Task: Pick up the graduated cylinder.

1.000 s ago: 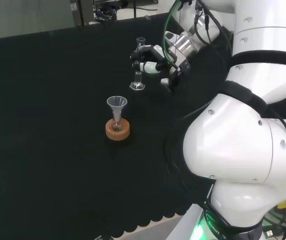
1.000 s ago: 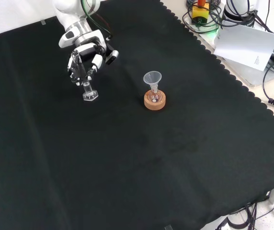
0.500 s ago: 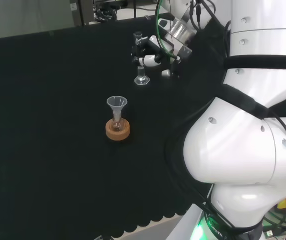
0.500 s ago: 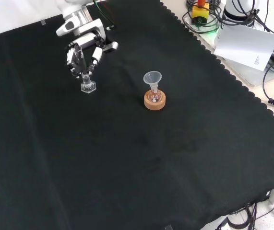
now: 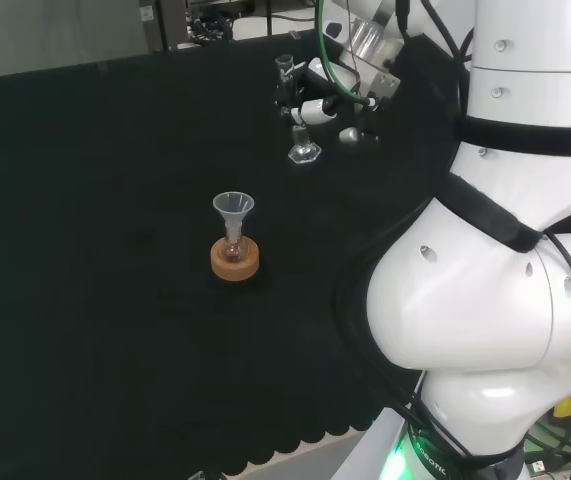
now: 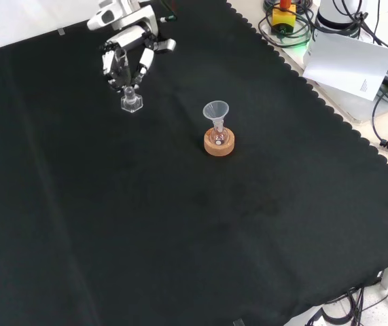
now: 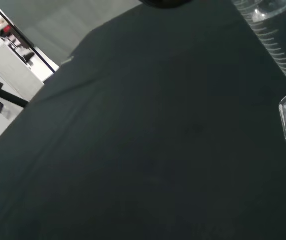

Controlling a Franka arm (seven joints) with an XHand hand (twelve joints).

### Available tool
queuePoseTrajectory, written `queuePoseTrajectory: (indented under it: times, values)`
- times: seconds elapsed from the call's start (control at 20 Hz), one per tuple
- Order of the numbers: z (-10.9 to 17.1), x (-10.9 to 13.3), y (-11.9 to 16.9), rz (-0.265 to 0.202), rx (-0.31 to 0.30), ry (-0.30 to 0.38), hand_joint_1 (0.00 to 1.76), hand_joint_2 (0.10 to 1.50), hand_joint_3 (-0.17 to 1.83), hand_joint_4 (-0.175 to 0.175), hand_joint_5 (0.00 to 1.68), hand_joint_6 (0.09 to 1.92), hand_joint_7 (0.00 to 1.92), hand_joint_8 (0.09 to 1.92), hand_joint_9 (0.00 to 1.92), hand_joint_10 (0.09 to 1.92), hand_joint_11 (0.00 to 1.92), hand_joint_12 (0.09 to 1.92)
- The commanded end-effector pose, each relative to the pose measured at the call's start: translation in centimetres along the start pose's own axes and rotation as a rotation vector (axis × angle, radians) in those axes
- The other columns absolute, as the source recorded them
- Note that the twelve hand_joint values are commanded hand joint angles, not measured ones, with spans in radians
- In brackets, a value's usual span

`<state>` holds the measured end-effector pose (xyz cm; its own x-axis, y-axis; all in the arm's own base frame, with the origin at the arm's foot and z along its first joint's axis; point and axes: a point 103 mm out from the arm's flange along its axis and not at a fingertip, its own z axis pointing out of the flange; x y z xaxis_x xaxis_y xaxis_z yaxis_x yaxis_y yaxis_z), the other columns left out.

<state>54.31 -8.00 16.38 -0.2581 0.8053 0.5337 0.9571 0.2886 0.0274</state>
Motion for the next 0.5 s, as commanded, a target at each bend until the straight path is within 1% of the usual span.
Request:
queuePoseTrajectory:
  times: [0.05,0.25,0.5]
  values:
    - [-1.8,1.8,-5.1,0.043,0.069,-0.098,1.26,1.12,0.0,-0.175,0.96,1.04,0.99,1.02,1.37,0.16,1.19,0.78]
    - [-2.0,2.8,-7.7,0.065,0.111,-0.119,1.26,1.12,0.0,-0.175,0.96,1.03,0.99,1.02,1.37,0.16,1.19,0.78]
    - [-1.9,4.4,-10.5,0.078,0.145,-0.131,1.26,1.12,0.0,-0.175,0.96,1.03,0.99,1.01,1.38,0.15,1.19,0.78]
